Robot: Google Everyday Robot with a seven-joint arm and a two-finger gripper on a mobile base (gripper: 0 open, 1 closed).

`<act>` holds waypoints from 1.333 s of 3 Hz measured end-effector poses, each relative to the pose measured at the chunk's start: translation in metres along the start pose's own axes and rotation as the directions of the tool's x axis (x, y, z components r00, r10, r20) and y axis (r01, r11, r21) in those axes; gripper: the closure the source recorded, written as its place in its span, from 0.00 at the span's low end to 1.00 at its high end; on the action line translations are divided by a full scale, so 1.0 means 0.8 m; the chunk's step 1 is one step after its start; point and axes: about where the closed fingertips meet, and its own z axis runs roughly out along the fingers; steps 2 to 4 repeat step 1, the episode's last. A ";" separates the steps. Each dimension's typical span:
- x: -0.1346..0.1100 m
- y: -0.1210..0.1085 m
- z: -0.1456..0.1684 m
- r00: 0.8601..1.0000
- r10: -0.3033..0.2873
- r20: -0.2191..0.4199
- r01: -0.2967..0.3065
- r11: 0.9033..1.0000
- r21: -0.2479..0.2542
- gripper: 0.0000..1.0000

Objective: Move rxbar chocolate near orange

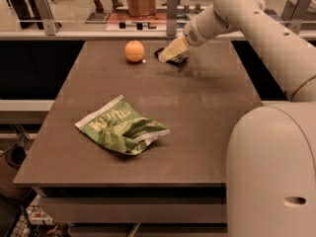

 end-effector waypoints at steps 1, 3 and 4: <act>0.000 0.000 0.000 1.000 0.000 0.000 0.000 1.000 0.000 0.00; 0.000 0.000 0.000 1.000 0.000 0.000 0.000 1.000 0.000 0.00; 0.000 0.000 0.000 1.000 0.000 0.000 0.000 1.000 0.000 0.00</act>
Offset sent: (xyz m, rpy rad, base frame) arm 0.0000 0.0000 0.0000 0.0000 0.0000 0.0000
